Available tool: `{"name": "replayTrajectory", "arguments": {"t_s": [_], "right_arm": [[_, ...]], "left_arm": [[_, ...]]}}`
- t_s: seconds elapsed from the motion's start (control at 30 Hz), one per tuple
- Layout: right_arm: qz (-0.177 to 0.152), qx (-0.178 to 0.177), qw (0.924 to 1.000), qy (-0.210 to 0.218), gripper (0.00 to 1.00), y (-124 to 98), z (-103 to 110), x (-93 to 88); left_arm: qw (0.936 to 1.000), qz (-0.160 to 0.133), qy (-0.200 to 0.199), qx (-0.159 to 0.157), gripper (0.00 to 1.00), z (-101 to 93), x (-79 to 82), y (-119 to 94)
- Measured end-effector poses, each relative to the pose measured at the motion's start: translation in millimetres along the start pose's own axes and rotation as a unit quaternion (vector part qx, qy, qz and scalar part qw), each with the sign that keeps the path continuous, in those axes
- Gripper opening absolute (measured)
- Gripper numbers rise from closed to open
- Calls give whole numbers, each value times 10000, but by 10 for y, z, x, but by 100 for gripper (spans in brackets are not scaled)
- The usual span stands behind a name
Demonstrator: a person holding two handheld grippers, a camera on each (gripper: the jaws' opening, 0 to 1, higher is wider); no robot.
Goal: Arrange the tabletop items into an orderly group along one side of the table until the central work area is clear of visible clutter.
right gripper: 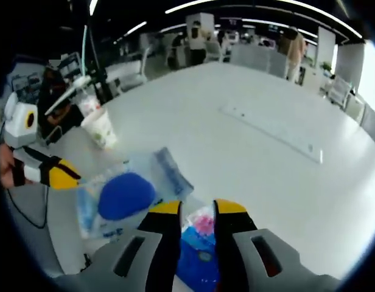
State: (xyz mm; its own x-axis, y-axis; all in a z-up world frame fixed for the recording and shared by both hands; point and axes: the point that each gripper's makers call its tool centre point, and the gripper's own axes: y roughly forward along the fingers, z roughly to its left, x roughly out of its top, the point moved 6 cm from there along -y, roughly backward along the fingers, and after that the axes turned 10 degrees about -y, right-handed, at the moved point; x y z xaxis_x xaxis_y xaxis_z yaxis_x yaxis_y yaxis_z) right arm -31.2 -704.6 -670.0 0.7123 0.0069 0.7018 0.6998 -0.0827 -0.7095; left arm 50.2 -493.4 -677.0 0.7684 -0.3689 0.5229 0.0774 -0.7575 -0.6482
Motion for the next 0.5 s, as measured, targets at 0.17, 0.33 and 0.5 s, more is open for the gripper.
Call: {"name": "replayTrajectory", "arguments": {"t_s": [0.17,0.33,0.5], "right_arm": [[55,134,9998,-110,20,95,24,38],[154,272,9993,-228,21,193,50,63],[283,421,9981,-357,22,297,78,77]], "left_arm": [[9999,-7,-56,106,10,76,-77,-79],[9994,1,-217,271,11,211,-168,-136],[9985,3,-407,376,12,292,-248,-201]]}}
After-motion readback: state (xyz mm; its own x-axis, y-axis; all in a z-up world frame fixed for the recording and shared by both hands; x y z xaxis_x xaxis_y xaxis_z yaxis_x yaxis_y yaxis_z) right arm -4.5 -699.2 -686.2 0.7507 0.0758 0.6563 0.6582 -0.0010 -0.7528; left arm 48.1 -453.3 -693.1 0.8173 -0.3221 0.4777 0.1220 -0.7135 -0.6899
